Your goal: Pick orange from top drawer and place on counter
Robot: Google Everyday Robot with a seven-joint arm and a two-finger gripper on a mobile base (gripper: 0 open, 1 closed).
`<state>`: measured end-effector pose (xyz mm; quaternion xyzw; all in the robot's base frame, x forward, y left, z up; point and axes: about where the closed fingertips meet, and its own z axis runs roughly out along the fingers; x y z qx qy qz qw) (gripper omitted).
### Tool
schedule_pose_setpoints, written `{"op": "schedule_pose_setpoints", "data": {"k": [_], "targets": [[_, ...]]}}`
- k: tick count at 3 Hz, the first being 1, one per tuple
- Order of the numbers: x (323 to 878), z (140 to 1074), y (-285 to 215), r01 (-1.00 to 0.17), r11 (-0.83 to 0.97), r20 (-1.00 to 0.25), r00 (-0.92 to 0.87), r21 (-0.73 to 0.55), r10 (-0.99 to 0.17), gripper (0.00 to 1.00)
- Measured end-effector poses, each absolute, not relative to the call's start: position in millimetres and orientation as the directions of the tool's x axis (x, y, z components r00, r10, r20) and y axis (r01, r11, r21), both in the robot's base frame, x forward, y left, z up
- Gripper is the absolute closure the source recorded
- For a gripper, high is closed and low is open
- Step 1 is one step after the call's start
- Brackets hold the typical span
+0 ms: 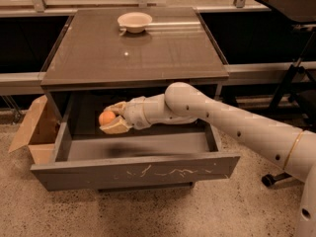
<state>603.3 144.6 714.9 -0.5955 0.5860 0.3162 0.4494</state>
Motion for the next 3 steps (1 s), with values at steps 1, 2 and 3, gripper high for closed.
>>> {"op": "schedule_pose_setpoints", "data": {"k": [1, 2, 3], "targets": [[603.1, 714.2, 146.8, -0.983, 0.089, -0.903, 0.111, -0.162, -0.415, 1.0], [596.8, 738.4, 152.8, -0.98, 0.029, -0.897, 0.168, -0.197, -0.41, 1.0], [582.6, 786.4, 149.8, -0.963, -0.01, -0.874, 0.248, -0.269, -0.419, 1.0]]}}
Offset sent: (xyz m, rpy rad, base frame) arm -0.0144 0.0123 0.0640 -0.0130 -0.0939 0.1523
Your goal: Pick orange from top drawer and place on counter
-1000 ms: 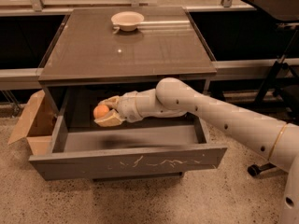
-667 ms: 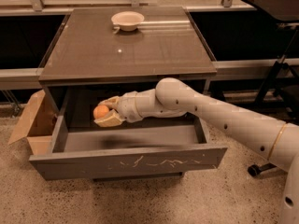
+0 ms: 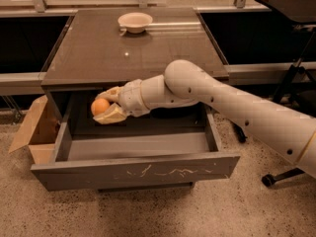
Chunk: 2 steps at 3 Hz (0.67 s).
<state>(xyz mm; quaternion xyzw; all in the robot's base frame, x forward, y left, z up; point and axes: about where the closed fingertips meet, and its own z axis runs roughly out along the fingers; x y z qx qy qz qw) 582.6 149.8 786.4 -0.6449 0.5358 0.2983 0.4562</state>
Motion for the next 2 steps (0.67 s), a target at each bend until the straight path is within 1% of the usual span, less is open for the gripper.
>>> {"op": "schedule_pose_setpoints", "data": {"k": [1, 2], "targets": [[574.0, 841.4, 136.5, -0.935, -0.008, -0.84, 0.322, -0.354, -0.437, 1.0], [574.0, 841.4, 136.5, -0.935, -0.008, -0.84, 0.322, -0.354, -0.437, 1.0]]}}
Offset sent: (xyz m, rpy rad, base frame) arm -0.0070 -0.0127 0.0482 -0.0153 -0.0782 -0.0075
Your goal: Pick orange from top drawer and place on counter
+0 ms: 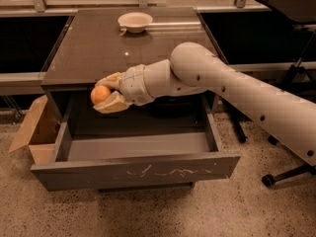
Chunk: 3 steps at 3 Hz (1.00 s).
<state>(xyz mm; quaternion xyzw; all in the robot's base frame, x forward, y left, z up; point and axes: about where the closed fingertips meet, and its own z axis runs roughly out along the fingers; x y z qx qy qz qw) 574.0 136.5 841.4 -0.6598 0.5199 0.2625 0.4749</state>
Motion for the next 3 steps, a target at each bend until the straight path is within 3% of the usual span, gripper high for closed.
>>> {"op": "schedule_pose_setpoints", "data": {"k": [3], "targets": [[645.7, 880.7, 95.6, -0.922, 0.205, -0.892, 0.231, -0.328, -0.389, 1.0]]}}
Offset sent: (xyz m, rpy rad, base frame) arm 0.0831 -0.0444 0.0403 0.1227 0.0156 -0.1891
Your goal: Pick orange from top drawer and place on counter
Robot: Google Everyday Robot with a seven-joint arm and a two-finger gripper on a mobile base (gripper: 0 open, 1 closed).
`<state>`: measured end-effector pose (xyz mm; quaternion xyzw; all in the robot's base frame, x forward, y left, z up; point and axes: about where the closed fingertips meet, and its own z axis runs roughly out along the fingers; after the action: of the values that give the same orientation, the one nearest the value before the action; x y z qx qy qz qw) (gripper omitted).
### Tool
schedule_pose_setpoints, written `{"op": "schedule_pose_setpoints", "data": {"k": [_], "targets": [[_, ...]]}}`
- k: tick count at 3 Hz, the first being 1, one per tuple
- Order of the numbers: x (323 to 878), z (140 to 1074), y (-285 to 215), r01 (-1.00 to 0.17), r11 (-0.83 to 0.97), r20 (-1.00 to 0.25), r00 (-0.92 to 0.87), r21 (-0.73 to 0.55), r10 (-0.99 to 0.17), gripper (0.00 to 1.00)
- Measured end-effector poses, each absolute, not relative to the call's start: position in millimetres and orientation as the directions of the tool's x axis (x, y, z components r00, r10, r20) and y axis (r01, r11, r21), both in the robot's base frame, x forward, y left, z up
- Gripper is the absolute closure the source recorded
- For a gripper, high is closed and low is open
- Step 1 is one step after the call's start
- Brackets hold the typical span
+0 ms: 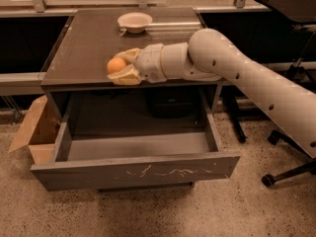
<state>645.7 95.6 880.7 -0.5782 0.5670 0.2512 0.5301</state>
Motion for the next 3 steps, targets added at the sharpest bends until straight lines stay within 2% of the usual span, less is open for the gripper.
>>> {"op": "schedule_pose_setpoints", "data": {"k": [2, 3], "targets": [[717.5, 881.1, 41.5, -0.893, 0.383, -0.942, 0.115, -0.237, -0.316, 1.0], [717.6, 881.2, 41.5, -0.893, 0.383, -0.942, 0.114, -0.237, -0.316, 1.0]]}}
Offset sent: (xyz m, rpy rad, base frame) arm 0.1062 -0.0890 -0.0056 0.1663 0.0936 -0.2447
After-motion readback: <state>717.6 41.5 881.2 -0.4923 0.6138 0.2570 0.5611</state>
